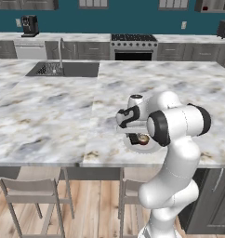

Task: Take the cinnamon bottle from the cabinet and place it on the dining table, next to the plate with the cupcake. Then take the chocolate from the dining counter and place it on the cupcake plate.

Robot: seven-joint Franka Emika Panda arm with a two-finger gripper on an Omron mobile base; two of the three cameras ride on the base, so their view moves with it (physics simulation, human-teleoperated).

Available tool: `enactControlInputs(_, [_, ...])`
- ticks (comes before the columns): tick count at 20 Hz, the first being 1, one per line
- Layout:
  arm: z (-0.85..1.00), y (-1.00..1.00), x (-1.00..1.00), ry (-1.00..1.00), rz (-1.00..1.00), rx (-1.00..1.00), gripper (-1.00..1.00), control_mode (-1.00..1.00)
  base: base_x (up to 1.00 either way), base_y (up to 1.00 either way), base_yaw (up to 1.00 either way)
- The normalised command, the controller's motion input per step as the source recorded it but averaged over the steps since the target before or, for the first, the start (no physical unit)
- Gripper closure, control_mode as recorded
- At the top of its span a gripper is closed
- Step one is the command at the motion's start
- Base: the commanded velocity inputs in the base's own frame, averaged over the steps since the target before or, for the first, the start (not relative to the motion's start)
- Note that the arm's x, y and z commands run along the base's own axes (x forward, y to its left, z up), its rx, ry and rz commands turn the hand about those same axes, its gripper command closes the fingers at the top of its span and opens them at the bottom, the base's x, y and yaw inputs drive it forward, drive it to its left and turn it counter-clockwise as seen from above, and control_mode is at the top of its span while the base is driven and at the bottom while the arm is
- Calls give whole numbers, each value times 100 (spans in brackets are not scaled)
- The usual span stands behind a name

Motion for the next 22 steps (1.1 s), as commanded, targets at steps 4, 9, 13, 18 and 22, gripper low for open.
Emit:
enactControlInputs(4, [0,-7,0,0,0,0,-100,-100,0,0,0])
enactControlInputs(9, [2,-7,0,0,0,0,-100,-100,0,0,0])
enactControlInputs(13, [22,-7,-2,-1,0,0,-100,-100,0,0,0])
enactControlInputs(18, [37,-1,-19,0,4,0,-100,-100,0,0,0])
enactControlInputs(22, [35,-1,-43,-1,17,3,-100,-100,0,0,0])
